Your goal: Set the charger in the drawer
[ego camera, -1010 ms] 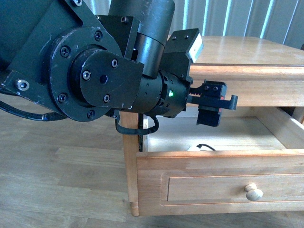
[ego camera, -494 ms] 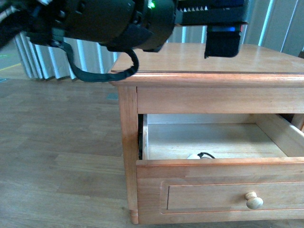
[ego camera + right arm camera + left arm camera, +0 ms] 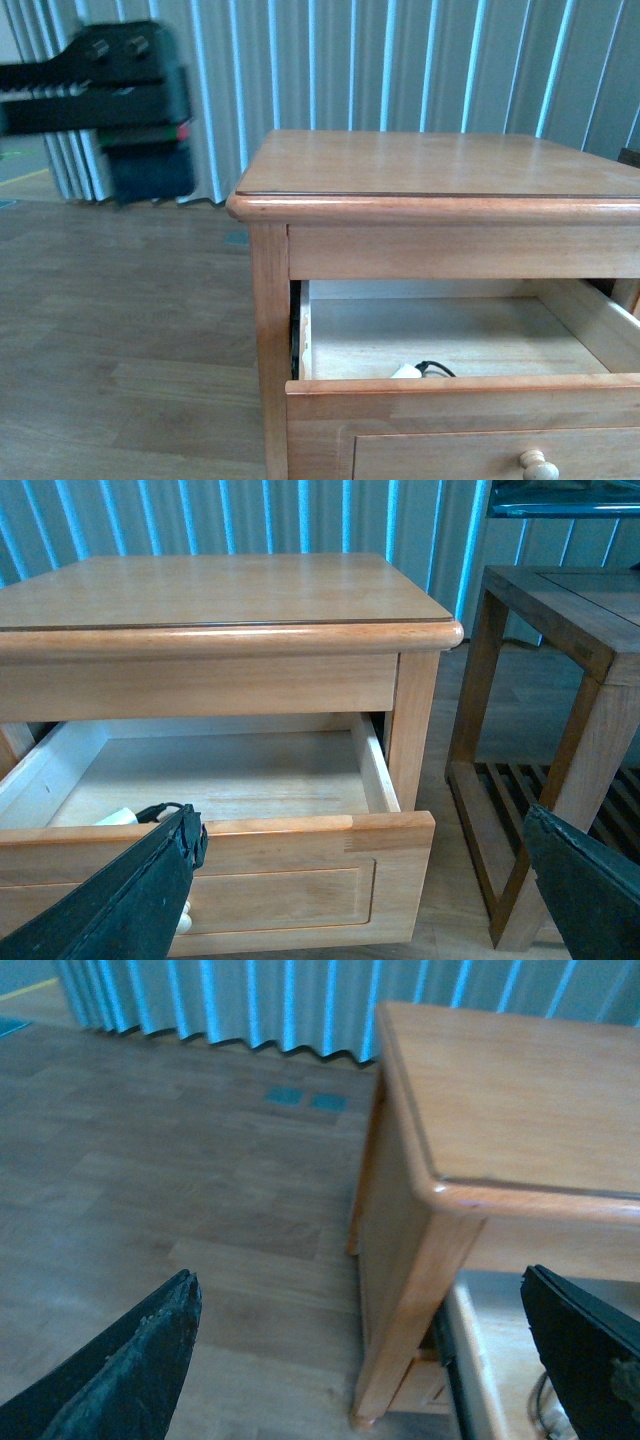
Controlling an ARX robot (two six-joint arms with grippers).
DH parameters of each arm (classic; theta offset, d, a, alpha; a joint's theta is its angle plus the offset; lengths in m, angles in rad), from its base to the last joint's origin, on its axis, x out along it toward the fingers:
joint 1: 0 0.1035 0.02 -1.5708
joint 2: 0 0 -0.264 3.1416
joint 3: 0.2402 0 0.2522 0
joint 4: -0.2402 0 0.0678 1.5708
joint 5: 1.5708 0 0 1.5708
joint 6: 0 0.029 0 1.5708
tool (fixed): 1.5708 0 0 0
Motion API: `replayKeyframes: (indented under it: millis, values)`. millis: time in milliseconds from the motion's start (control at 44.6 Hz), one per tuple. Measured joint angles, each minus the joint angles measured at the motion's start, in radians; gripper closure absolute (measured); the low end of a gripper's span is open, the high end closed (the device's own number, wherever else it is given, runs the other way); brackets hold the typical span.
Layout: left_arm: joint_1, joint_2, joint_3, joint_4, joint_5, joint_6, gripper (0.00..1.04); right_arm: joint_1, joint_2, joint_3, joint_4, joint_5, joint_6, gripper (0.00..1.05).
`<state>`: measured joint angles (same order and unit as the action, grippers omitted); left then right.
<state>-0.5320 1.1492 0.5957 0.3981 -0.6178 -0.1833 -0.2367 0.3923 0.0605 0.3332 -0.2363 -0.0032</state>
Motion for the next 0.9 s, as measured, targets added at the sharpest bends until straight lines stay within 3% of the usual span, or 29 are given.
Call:
replayKeyframes:
  millis: [90,314,337,404,471,561,808,898]
  values:
    - [0.005,-0.096,-0.08,-0.034,-0.079,-0.072,0.06,0.0,0.0,0.0,0.0,0.0,0.0,0.08]
    - [0.006,-0.107,-0.081,-0.034,-0.078,-0.106,0.06,0.0,0.0,0.0,0.0,0.0,0.0,0.08]
    - [0.016,-0.109,-0.092,-0.008,-0.045,-0.087,0.09,0.0,0.0,0.0,0.0,0.0,0.0,0.08]
    - [0.063,-0.146,-0.176,0.15,0.131,0.027,0.23,0.0,0.0,0.0,0.0,0.0,0.0,0.08]
    - [0.123,-0.22,-0.26,0.191,0.227,0.115,0.39,0.0,0.0,0.0,0.0,0.0,0.0,0.08]
    - [0.196,-0.297,-0.338,0.19,0.287,0.152,0.59,0.0,0.0,0.0,0.0,0.0,0.0,0.08]
    - [0.299,-0.43,-0.436,0.156,0.393,0.167,1.0,0.0,0.0,0.0,0.0,0.0,0.0,0.08]
    - [0.338,-0.485,-0.468,0.132,0.431,0.17,1.01,0.0,0.0,0.0,0.0,0.0,0.0,0.08]
